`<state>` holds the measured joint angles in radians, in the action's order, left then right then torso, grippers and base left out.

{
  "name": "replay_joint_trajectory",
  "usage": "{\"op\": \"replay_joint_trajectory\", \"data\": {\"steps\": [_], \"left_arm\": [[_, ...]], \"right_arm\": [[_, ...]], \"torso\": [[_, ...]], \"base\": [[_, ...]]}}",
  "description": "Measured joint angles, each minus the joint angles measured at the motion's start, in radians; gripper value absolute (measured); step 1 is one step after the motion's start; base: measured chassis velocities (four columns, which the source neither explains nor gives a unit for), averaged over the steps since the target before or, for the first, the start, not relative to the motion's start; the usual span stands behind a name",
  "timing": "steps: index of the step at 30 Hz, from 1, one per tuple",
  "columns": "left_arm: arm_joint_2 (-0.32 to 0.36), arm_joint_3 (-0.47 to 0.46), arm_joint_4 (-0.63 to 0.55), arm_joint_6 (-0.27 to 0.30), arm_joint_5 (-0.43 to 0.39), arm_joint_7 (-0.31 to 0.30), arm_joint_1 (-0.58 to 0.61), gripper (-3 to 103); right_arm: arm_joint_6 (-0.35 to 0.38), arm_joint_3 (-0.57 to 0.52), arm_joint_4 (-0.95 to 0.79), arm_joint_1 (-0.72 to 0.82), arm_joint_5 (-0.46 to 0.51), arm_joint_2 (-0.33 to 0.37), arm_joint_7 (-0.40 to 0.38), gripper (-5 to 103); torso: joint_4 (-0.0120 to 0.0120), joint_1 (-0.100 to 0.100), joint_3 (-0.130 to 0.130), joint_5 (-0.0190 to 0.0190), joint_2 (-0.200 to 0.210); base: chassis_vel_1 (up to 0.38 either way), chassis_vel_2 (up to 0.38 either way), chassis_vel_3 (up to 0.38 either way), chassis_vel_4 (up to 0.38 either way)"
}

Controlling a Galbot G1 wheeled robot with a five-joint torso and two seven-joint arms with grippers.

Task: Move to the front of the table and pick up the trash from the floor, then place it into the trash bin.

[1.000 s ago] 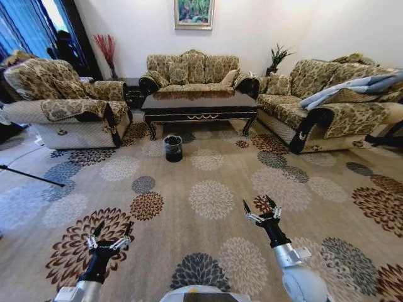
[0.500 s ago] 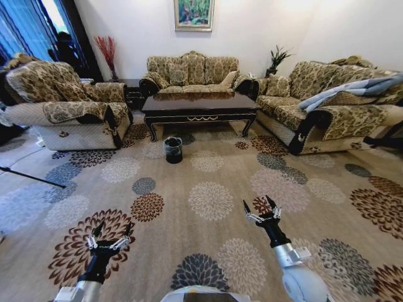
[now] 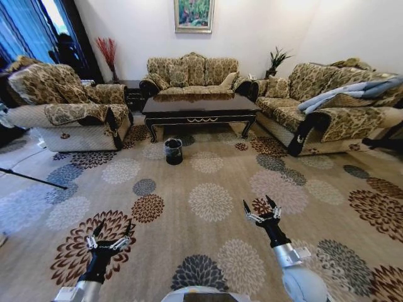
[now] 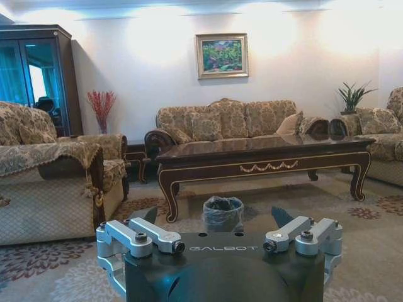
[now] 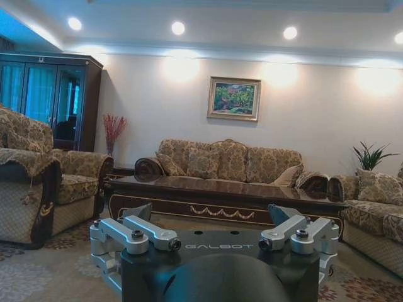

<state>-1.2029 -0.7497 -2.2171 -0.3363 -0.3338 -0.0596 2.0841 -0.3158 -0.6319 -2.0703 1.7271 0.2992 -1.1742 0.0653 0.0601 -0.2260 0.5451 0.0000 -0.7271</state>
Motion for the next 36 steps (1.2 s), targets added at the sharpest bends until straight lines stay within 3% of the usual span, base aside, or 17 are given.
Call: {"op": "replay_joint_trajectory", "data": {"steps": [36], "left_arm": [[0.0, 0.0, 0.0, 0.0, 0.0, 0.0, 0.0, 100]], "right_arm": [[0.0, 0.0, 0.0, 0.0, 0.0, 0.0, 0.0, 100]], "torso": [[0.0, -0.067, 0.091, 0.0, -0.158]], "base": [[0.0, 0.0, 0.0, 0.0]]}}
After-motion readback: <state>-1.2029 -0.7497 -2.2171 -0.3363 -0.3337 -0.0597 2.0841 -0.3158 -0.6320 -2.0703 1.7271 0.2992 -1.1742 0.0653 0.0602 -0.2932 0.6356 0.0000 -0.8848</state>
